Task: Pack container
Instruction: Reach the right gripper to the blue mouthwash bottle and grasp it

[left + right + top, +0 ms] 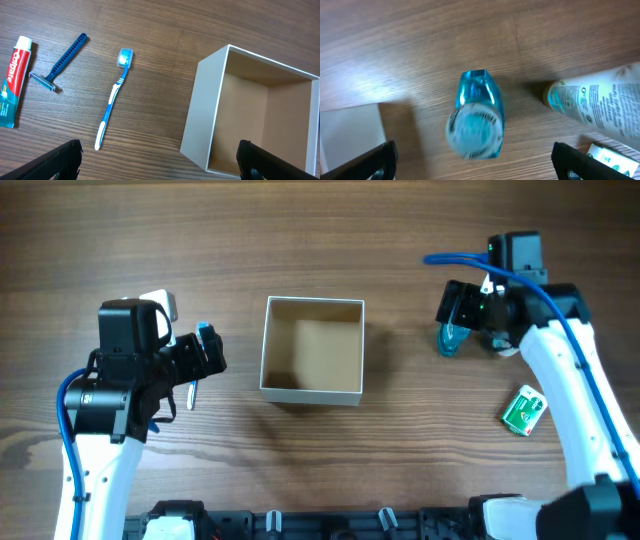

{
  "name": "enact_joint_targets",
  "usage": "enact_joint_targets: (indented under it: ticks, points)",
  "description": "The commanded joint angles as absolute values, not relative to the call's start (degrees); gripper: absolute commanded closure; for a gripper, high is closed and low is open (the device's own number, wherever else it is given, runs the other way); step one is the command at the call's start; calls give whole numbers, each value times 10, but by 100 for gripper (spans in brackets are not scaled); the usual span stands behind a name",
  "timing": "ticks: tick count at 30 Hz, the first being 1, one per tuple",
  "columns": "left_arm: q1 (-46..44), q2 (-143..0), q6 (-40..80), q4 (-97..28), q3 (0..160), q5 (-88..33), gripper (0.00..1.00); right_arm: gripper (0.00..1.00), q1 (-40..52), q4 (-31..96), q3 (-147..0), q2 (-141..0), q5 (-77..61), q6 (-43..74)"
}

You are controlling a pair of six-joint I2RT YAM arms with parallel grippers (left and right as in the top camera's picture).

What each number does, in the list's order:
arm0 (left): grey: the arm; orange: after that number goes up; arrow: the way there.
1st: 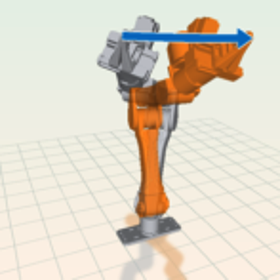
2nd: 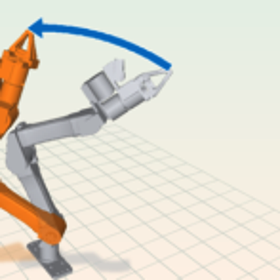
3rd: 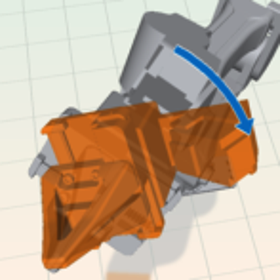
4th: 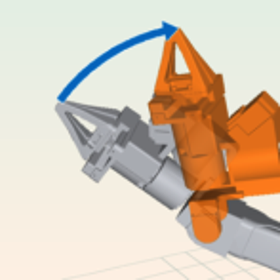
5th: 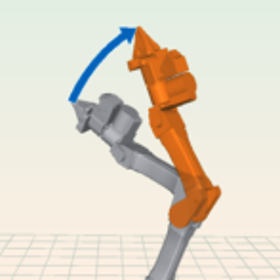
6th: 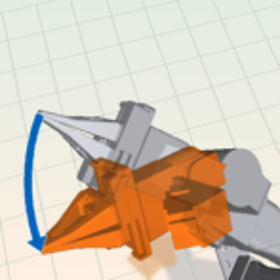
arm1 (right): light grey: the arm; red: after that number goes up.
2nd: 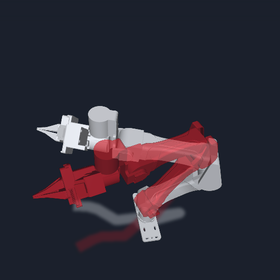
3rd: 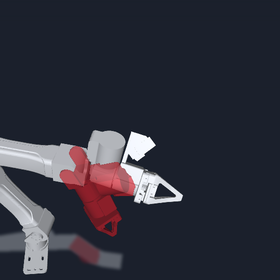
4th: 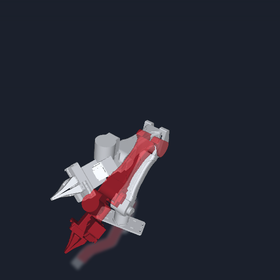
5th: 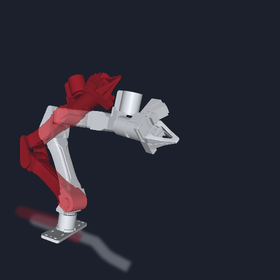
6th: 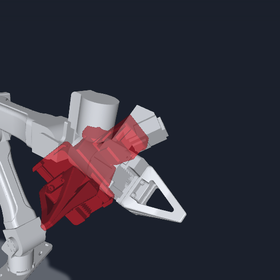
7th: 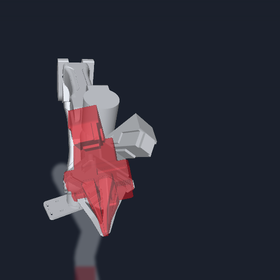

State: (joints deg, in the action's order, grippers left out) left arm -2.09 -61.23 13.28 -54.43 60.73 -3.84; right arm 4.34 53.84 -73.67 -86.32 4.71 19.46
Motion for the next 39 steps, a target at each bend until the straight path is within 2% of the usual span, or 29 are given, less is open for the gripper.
enact_joint_targets:
  ticks: [1, 8, 10, 14, 16, 32, 37, 39]
  points:
    - [-20, -611, 138, -543, 620, -51, 0, 0, 41, 528, -749, -900, 69, 194]
    - [-20, -611, 138, -543, 620, -51, 0, 1, 41, 492, -746, -939, 64, 180]
    - [-20, -611, 138, -543, 620, -51, 0, 6, 41, 484, -746, -942, 64, 180]
    - [-20, -611, 138, -543, 620, -51, 0, 8, 41, 478, -745, -944, 64, 180]
    - [-20, -611, 138, -543, 620, -51, 0, 14, 41, 478, -745, -944, 64, 180]
    - [-20, -611, 138, -543, 620, -51, 0, 15, 41, 465, -708, -944, 64, 180]
    - [-20, -611, 138, -543, 620, -51, 0, 25, 41, 461, -708, -944, 64, 175]
    - [-20, -611, 138, -543, 620, -51, 0, 34, 41, 460, -708, -944, 64, 175]
